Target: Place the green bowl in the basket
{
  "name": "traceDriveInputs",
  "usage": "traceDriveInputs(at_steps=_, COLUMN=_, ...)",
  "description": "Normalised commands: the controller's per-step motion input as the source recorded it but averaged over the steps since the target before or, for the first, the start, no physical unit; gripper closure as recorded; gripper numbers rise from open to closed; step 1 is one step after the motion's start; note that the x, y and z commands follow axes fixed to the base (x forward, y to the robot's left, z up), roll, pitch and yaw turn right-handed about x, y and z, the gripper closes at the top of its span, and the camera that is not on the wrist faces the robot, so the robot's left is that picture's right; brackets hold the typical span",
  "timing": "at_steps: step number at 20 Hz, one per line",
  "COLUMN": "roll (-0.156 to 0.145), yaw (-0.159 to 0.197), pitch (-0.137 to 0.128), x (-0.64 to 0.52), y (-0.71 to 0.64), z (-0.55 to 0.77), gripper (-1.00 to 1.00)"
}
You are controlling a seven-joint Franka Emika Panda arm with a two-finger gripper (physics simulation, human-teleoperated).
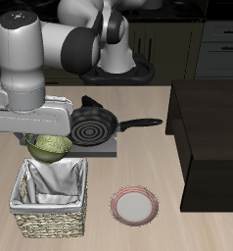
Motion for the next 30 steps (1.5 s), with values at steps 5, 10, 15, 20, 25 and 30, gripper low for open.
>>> traceDriveInputs(at_steps=5, roll=0.021, yaw=-0.012, pitch=0.029, x=0.04, y=-0.03, z=-0.21, gripper=1.00)
traceDriveInputs(at_steps=10, roll=0.018, yaw=0.016, pitch=0.028, x=0.03, y=0.03, z=-0.21, gripper=1.00)
traceDriveInputs(at_steps=15, roll=-0.014, yaw=0.024, pitch=0.014, x=0.00, y=-0.01, z=-0.09, gripper=1.00)
traceDriveInputs(at_steps=20, roll=0.002, yaw=0.022, pitch=0.024, x=-0.02, y=-0.01, z=-0.07, gripper=-1.00)
traceDriveInputs(at_steps=25, roll=0.022, yaw=0.019, pitch=-0.006, x=-0.05, y=0.09, z=-0.02, gripper=-1.00)
traceDriveInputs(at_steps=30, roll=0.040, yaw=0.017, pitch=-0.025, x=-0.18, y=0.28, z=0.15, gripper=-1.00)
